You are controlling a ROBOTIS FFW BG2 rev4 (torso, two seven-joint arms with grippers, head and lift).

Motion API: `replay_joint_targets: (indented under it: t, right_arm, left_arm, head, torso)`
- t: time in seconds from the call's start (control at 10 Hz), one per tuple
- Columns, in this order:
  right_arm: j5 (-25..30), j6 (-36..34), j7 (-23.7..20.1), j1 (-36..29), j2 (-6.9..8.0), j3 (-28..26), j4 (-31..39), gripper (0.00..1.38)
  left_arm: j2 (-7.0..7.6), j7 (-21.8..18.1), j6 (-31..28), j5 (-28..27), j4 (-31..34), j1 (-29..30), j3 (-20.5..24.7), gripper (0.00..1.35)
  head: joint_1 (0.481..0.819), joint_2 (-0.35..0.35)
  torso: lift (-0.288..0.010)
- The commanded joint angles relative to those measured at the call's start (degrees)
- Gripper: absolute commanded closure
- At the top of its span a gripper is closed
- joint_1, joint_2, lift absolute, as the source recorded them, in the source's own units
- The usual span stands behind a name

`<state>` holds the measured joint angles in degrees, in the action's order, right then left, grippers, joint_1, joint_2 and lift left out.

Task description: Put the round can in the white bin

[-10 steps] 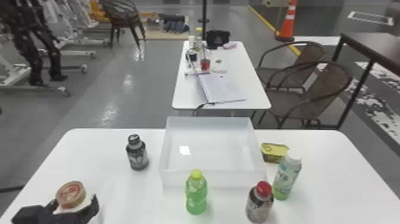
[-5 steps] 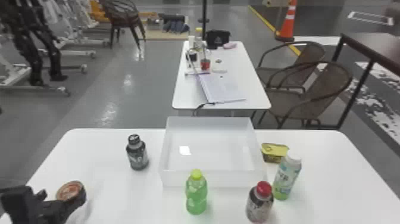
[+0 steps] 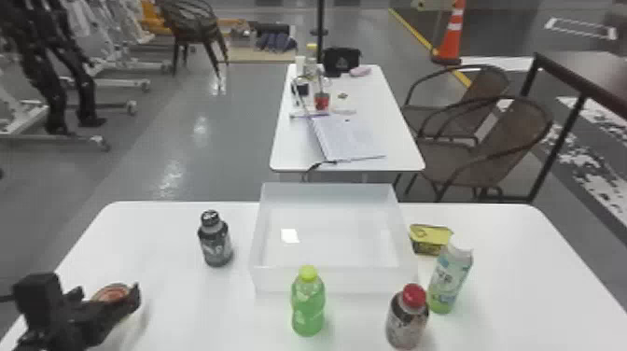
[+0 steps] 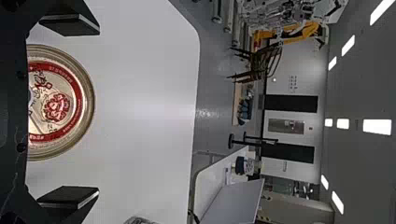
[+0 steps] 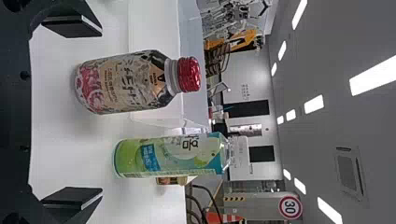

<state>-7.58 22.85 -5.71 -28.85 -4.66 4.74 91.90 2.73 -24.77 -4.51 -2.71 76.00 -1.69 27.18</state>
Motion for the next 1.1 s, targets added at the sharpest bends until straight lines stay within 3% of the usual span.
replay_joint_targets:
  t: [0.0,0.8,0.9,1.0]
  right_arm:
    - [-0.15,0.00,0.00,0.02,0.00,0.00,-0.05,0.09]
    - [-0.24,0.09,0.00,0.02,0.00,0.00,-0.14,0.09]
    - [-0.33,0.09,0.00,0.11,0.00,0.00,-0.14,0.09]
    - [-0.33,0.18,0.00,0.20,0.09,0.00,-0.14,0.10]
  left_arm:
    - [0.26,-0.55,-1.82,-1.59,-0.24,-1.03,-0.02,0.10]
    - [-0.10,-0.28,-8.59,-8.36,-0.33,-3.14,1.82,0.11]
    - [0.08,-0.28,-9.12,-8.62,-0.33,-3.32,1.82,0.14]
    - [0.43,-0.28,-9.47,-8.36,-0.59,-3.41,1.82,0.24]
  head:
    - [0.549,0.000]
    - [0.549,0.000]
    - [0.549,0.000]
    - [0.549,0.000]
  torso:
    - [-0.100]
    - [-0.100]
    - [-0.100]
    - [-0.100]
